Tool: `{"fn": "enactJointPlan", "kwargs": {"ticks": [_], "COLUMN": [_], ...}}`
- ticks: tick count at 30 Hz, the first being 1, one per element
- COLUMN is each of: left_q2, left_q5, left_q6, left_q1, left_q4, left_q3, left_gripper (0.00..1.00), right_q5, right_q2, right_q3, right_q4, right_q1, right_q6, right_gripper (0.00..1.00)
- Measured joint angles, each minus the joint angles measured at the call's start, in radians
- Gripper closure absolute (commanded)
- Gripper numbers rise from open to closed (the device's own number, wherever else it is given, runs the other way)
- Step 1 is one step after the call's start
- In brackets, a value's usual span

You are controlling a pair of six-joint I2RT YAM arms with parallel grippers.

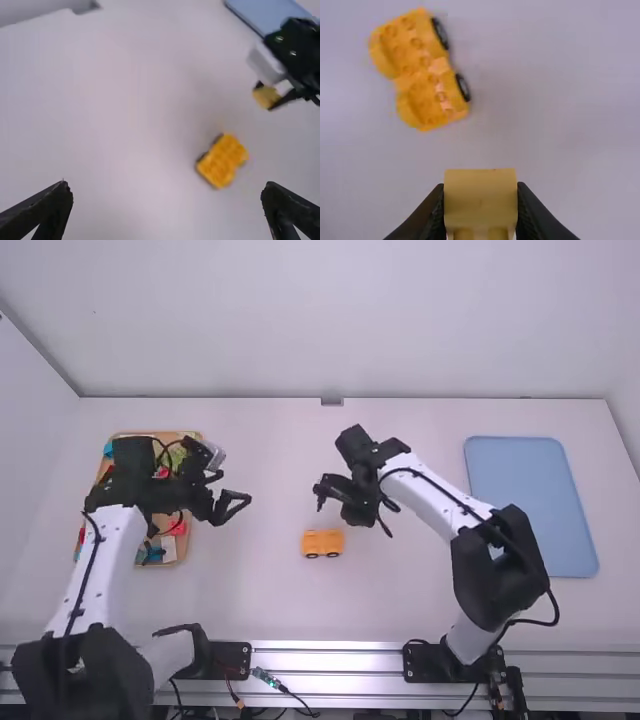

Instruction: Assemble lego blocks to make yellow taxi

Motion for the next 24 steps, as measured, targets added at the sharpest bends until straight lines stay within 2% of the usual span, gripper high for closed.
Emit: {"fn": "enactJointPlan", "kwargs": {"ticks": [3, 4, 7, 10, 19, 24], "left_q2": [0.079, 0.085, 0.157, 0.200, 0.217, 0.218], "left_q5": [0.053, 0.055, 0.085, 0.100, 0.085, 0.072], "left_q6": [0.377, 0.404, 0.772, 1.018, 1.219, 1.258], "left_q1": [-0.004, -0.004, -0.004, 0.003, 0.003, 0.021], "left_q4": [-0.177, -0.190, -0.312, -0.296, -0.303, -0.292], "left_q3": [0.018, 0.018, 0.018, 0.018, 0.018, 0.018], "left_gripper": [0.01, 0.01, 0.01, 0.01, 0.01, 0.01], "right_q5": [0.020, 0.022, 0.027, 0.032, 0.034, 0.024], "right_q2": [0.000, 0.000, 0.000, 0.000, 0.000, 0.000], "right_q3": [0.000, 0.000, 0.000, -0.008, -0.045, -0.045], "right_q4": [-0.006, -0.005, 0.002, 0.043, 0.140, 0.217], "right_q1": [0.037, 0.039, 0.043, 0.043, 0.058, 0.120], "right_q6": [-0.063, -0.067, -0.099, -0.107, -0.100, -0.100], "right_gripper": [1.00, 1.00, 1.00, 1.00, 1.00, 1.00]}}
